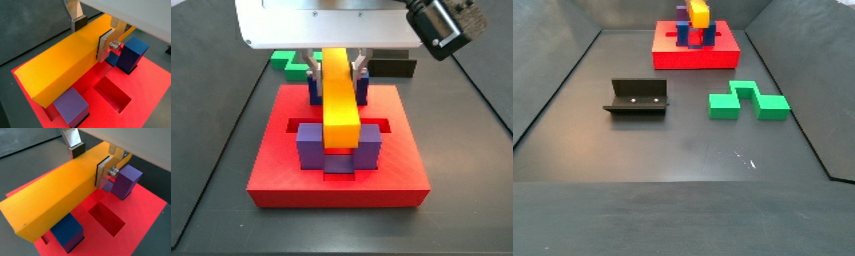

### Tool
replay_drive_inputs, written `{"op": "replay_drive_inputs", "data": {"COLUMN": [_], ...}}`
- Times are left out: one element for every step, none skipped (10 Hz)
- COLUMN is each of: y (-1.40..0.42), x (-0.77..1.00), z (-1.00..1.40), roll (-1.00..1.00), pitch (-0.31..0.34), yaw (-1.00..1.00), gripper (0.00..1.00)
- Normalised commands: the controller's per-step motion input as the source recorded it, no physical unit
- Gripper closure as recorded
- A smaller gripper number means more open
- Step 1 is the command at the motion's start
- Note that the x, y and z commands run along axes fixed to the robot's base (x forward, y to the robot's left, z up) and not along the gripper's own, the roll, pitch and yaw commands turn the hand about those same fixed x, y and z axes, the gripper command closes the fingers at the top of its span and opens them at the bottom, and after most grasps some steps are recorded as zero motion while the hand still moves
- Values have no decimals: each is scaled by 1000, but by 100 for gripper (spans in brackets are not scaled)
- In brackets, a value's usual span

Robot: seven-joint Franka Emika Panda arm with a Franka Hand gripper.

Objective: Pick up the yellow object. Move up. Move to above the board. Insert the yellow object.
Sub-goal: Insert the yellow object.

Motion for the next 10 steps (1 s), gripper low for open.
{"op": "replay_drive_inputs", "data": {"y": [0,0,0,0,0,0,0,0,0,0], "x": [43,131,354,400,400,417,389,149,0,0], "z": [-183,-169,-111,-74,-51,-20,0,-49,-69,-191], "roll": [264,244,186,131,109,87,56,61,3,-24], "pitch": [16,17,33,29,27,29,23,9,0,-30], "yaw": [0,0,0,0,0,0,0,0,0,0], "gripper": [100,100,100,100,100,100,100,100,100,100]}}
